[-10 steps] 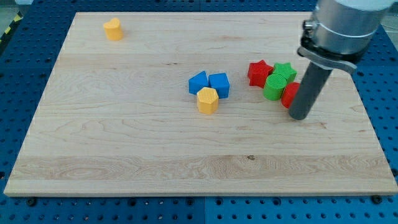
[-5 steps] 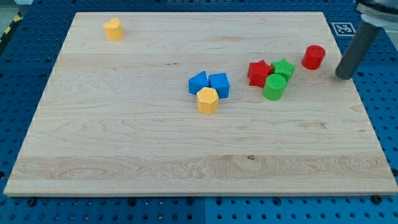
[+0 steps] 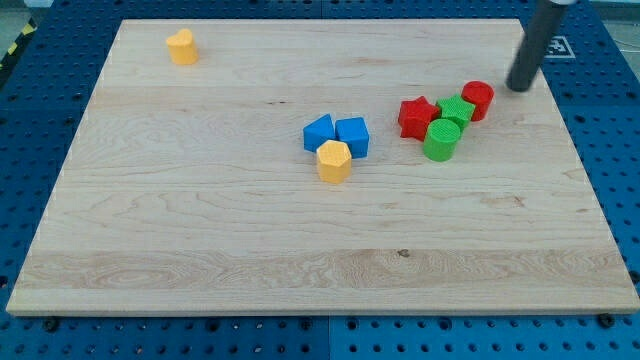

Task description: Place the red circle at the top center of the board

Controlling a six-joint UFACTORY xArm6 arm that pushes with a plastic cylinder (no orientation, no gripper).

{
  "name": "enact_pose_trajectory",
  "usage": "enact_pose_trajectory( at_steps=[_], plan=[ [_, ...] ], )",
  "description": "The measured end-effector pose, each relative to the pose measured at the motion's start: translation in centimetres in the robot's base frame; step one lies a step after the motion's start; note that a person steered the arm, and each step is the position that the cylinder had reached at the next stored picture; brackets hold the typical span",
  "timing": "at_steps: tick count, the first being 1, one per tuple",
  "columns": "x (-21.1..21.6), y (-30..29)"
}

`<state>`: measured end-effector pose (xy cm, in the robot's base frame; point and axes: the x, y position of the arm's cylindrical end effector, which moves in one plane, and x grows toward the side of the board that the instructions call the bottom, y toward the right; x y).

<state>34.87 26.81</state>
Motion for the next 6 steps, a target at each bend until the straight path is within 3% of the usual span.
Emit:
enact_pose_trajectory(
  at_steps=[1,2,4,6],
  plan=[
    [4.4,0.0],
    [4.6,-4.1],
    [-2.9,-14.0],
    [-2.7,-12.3]
  ],
)
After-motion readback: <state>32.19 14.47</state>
